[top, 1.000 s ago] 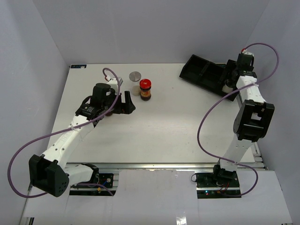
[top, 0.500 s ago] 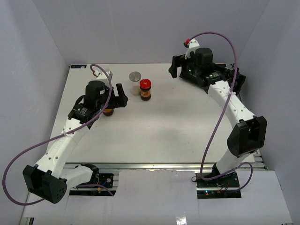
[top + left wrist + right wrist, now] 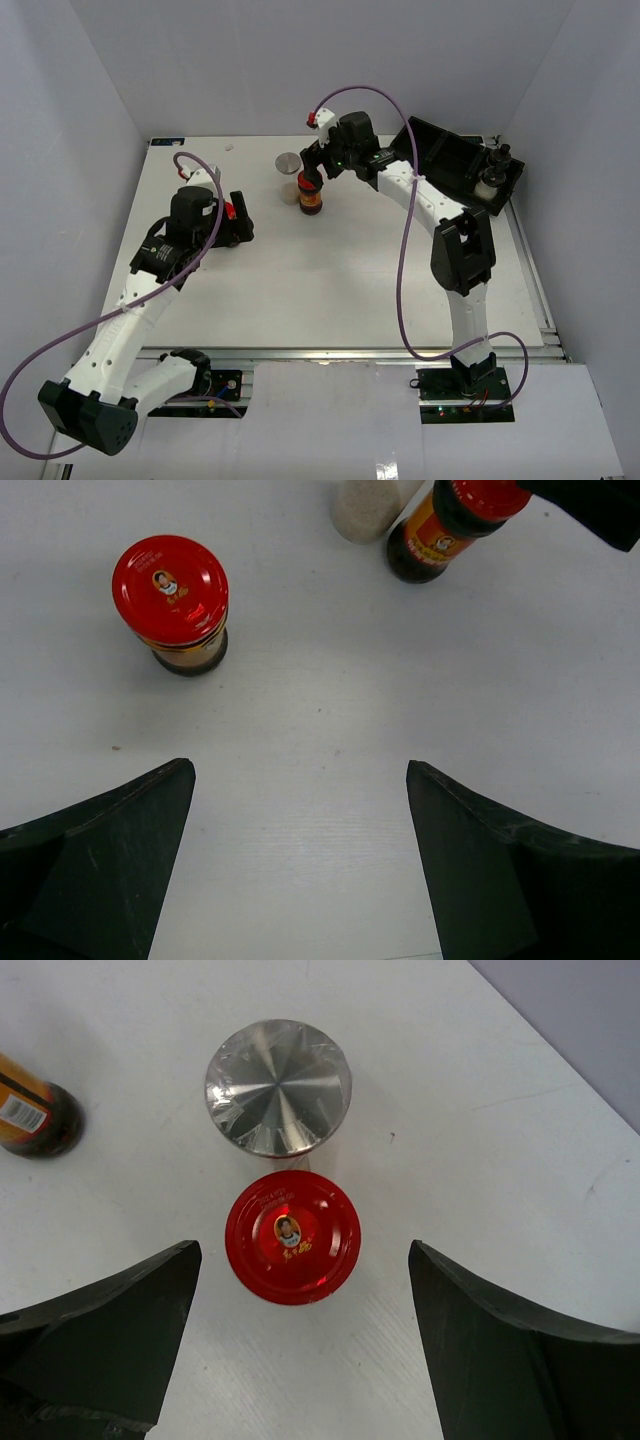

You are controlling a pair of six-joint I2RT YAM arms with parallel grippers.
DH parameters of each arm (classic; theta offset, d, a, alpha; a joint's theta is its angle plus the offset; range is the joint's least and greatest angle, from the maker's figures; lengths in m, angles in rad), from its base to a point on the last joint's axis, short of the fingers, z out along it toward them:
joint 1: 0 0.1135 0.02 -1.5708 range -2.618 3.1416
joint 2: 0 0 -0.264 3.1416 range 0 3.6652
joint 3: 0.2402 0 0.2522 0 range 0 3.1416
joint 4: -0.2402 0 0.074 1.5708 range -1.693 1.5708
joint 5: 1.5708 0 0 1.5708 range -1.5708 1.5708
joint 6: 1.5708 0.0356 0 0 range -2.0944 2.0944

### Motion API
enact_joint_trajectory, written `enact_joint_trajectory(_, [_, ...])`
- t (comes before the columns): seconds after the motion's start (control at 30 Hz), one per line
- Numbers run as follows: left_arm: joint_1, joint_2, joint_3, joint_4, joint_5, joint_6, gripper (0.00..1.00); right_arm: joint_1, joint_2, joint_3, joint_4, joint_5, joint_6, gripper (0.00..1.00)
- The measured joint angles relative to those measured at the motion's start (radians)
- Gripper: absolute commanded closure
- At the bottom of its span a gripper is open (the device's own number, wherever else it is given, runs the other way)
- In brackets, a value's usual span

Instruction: Organize the condiment bottles

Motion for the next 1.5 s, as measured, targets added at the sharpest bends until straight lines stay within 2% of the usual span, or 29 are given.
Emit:
enact_joint_trajectory(0.27, [0.009, -0.055, -0.068, -0.007, -0.008, -0.011, 0.02, -0.01, 0.07, 0.043, -0.01, -0.027, -0.045, 0.09])
enact_joint_trajectory(0.63, [0.011, -0.032, -0.107, 0.027, 0.021, -0.012, 0.02, 0.034, 0.081, 0.019, 0.009, -0.033, -0.071, 0.09])
enact_joint_trajectory(1.17, [0.011, -0.026, -0.116, 0.051, 0.041, -0.011, 0.02, 0.047, 0.107, 0.013, 0.033, 0.07, -0.106, 0.09])
enact_joint_trajectory(1.4, [0.011, -0.014, -0.129, 0.071, 0.051, -0.011, 0.02, 0.047, 0.139, 0.01, 0.033, 0.074, -0.114, 0.07])
enact_joint_trajectory(1.5, [0.012, -0.014, -0.13, 0.074, 0.052, -0.01, 0.02, 0.047, 0.158, 0.01, 0.032, 0.07, -0.116, 0.03])
